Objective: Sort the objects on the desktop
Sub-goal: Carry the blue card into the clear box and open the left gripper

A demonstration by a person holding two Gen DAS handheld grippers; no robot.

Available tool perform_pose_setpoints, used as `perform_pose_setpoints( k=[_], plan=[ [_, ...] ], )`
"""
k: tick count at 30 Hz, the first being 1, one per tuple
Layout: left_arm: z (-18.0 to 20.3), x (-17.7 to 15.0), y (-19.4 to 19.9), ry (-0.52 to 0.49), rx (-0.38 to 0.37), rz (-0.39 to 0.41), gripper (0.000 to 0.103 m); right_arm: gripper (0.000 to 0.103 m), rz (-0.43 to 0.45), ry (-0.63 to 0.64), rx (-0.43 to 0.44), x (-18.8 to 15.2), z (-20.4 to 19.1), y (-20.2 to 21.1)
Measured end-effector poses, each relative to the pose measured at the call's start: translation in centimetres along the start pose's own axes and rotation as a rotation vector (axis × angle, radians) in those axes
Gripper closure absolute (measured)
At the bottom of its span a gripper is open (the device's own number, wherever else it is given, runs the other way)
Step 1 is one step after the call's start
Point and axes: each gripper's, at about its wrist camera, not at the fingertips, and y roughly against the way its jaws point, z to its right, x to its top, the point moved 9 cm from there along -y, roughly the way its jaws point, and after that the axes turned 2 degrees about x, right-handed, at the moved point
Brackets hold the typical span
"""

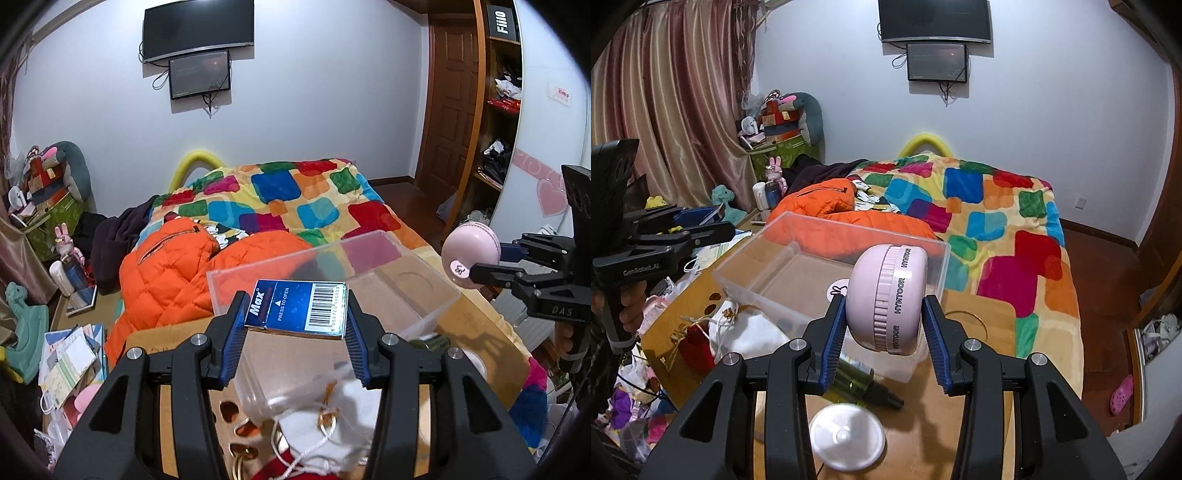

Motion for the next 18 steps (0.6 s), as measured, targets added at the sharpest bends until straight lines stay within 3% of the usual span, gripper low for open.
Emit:
perform_pose_setpoints(
  k=[18],
  plan=[
    [-1.1, 1.6, -4.9, 0.011, -0.014, -0.067, 0.055, 0.065, -0.051, 0.014, 0.048, 2.0, 0.4, -4.8]
  ],
)
